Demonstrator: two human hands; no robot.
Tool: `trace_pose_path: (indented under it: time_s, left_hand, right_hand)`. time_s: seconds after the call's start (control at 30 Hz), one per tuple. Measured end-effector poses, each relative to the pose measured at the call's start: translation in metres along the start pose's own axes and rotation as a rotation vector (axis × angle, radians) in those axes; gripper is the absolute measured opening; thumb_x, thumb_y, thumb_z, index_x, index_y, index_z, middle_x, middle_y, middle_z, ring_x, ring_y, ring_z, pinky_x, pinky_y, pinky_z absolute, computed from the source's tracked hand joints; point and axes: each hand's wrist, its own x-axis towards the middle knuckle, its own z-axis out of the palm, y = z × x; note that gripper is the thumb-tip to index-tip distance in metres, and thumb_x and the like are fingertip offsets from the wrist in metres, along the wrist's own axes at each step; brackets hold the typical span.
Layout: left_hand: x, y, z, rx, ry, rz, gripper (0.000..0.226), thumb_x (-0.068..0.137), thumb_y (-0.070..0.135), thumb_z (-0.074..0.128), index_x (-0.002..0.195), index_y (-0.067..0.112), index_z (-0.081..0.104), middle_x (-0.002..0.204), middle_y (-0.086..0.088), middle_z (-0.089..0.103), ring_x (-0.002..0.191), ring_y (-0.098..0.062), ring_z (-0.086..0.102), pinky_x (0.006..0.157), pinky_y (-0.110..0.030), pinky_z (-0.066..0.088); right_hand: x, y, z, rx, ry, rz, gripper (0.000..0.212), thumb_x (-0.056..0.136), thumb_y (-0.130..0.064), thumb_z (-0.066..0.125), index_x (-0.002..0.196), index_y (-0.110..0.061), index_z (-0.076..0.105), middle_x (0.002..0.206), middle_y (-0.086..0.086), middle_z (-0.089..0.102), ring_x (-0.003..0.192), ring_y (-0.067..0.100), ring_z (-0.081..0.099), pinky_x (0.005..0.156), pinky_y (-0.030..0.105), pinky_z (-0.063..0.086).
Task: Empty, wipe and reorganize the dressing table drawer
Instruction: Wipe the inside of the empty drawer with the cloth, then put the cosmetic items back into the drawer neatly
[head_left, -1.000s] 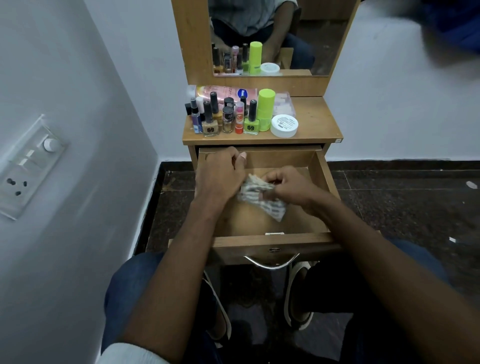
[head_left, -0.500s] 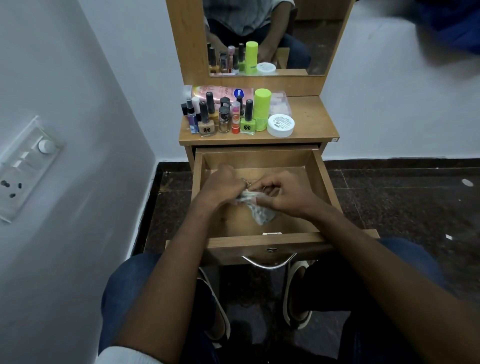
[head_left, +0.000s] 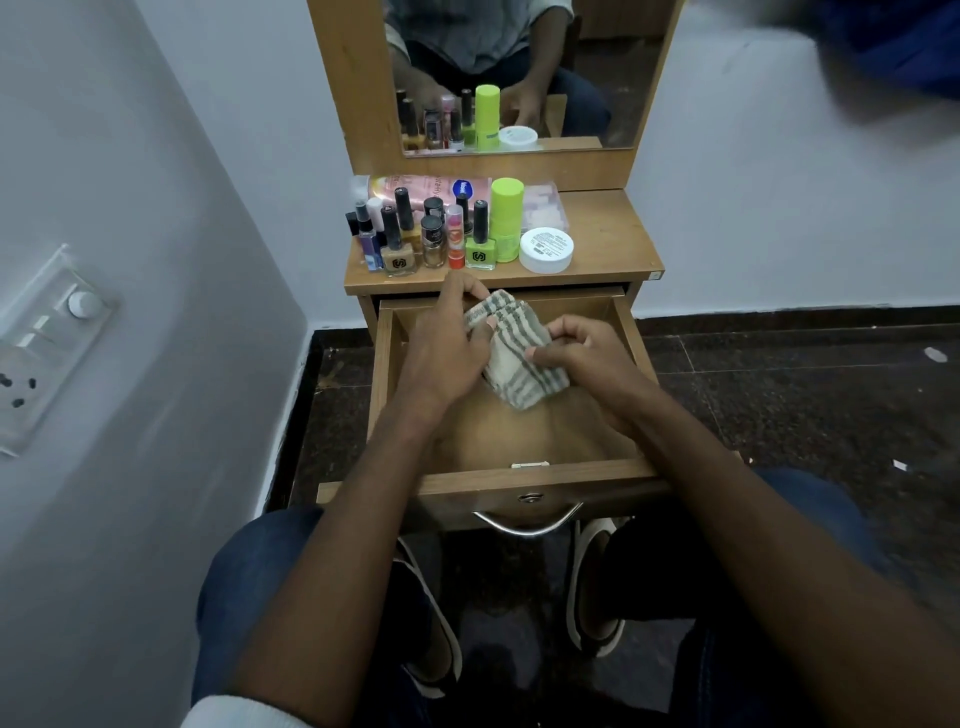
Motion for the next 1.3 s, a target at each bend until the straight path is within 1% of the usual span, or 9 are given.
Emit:
trace_pose_path:
  time_s: [0.17, 0.37, 0.47, 0.57, 0.67, 0.77, 0.93, 1.07, 1.3]
  left_hand:
    - [0.012, 0.029, 0.012, 0.028, 0.136, 0.086, 0.017, 0.099, 0.018, 0.072, 0.106, 0.021, 0.057, 0.102, 0.006, 0.071, 0.087, -0.007, 0.07, 0.064, -0.021, 0.057]
    - [0.049, 0.068, 0.026, 0.123, 0.151, 0.163, 0.008, 0.099, 0.03, 0.072, 0.098, 0.022, 0.071, 0.102, 0.003, 0.071, 0.088, -0.013, 0.065, 0.075, -0.034, 0.055]
    - [0.062, 0.086, 0.029, 0.139, 0.194, 0.188, 0.007, 0.099, 0.029, 0.07, 0.099, 0.021, 0.071, 0.11, 0.002, 0.07, 0.082, -0.009, 0.067, 0.074, -0.031, 0.054]
    - [0.074, 0.101, 0.033, 0.136, 0.187, 0.176, 0.003, 0.098, 0.025, 0.069, 0.097, 0.023, 0.071, 0.106, 0.005, 0.073, 0.089, -0.011, 0.067, 0.079, -0.033, 0.057]
    - [0.086, 0.113, 0.037, 0.143, 0.154, 0.14, 0.008, 0.095, 0.019, 0.068, 0.092, 0.026, 0.071, 0.1, 0.006, 0.073, 0.089, -0.013, 0.068, 0.079, -0.036, 0.059]
    - [0.091, 0.114, 0.041, 0.209, 0.1, 0.097, 0.012, 0.095, 0.016, 0.066, 0.091, 0.027, 0.07, 0.103, 0.002, 0.074, 0.089, -0.015, 0.068, 0.075, -0.031, 0.055]
    - [0.091, 0.102, 0.043, 0.209, 0.06, 0.067, 0.013, 0.094, 0.015, 0.064, 0.097, 0.022, 0.073, 0.097, 0.001, 0.076, 0.09, -0.019, 0.071, 0.081, -0.039, 0.06]
    - [0.085, 0.097, 0.045, 0.221, 0.018, 0.108, 0.015, 0.092, 0.018, 0.064, 0.092, 0.03, 0.073, 0.096, 0.008, 0.076, 0.091, -0.017, 0.071, 0.079, -0.042, 0.061]
    - [0.073, 0.098, 0.047, 0.239, 0.032, 0.176, 0.012, 0.096, 0.018, 0.066, 0.096, 0.025, 0.075, 0.098, 0.008, 0.077, 0.084, -0.015, 0.071, 0.074, -0.04, 0.062]
  right_hand:
    - [-0.006, -0.013, -0.007, 0.27, 0.192, -0.027, 0.006, 0.091, -0.004, 0.069, 0.096, -0.006, 0.07, 0.087, 0.01, 0.078, 0.076, 0.022, 0.075, 0.068, 0.033, 0.06]
    - [-0.009, -0.057, -0.034, 0.596, 0.393, -0.133, 0.016, 0.088, 0.006, 0.069, 0.082, -0.008, 0.065, 0.079, 0.011, 0.076, 0.075, 0.025, 0.075, 0.071, 0.038, 0.062]
    - [0.008, -0.079, -0.058, 0.212, 0.663, -0.252, 0.009, 0.087, -0.005, 0.072, 0.092, -0.012, 0.068, 0.084, 0.0, 0.075, 0.076, 0.011, 0.074, 0.063, 0.028, 0.059]
    - [0.033, -0.094, -0.073, -0.316, 0.821, -0.419, 0.014, 0.09, -0.012, 0.066, 0.103, -0.016, 0.068, 0.093, -0.007, 0.069, 0.085, 0.012, 0.066, 0.068, 0.02, 0.05]
    - [0.068, -0.082, -0.073, -0.802, 0.619, -0.439, 0.025, 0.088, -0.008, 0.067, 0.112, -0.014, 0.069, 0.1, 0.005, 0.067, 0.089, 0.024, 0.06, 0.072, 0.026, 0.039]
    - [0.088, -0.059, -0.063, -1.086, 0.355, -0.411, 0.022, 0.081, -0.012, 0.072, 0.102, -0.014, 0.079, 0.098, 0.013, 0.069, 0.097, 0.034, 0.057, 0.08, 0.034, 0.043]
    - [0.088, -0.047, -0.058, -1.142, 0.496, -0.432, 0.017, 0.088, -0.014, 0.073, 0.102, -0.017, 0.081, 0.103, 0.009, 0.074, 0.104, 0.031, 0.055, 0.076, 0.037, 0.044]
    - [0.098, -0.048, -0.068, -1.195, 0.426, -0.347, 0.025, 0.083, -0.002, 0.07, 0.099, -0.02, 0.075, 0.103, 0.006, 0.072, 0.103, 0.032, 0.055, 0.072, 0.035, 0.039]
    - [0.1, -0.066, -0.066, -1.093, 0.345, -0.22, 0.017, 0.086, -0.007, 0.071, 0.098, -0.018, 0.069, 0.11, 0.012, 0.057, 0.106, 0.03, 0.053, 0.071, 0.036, 0.042]
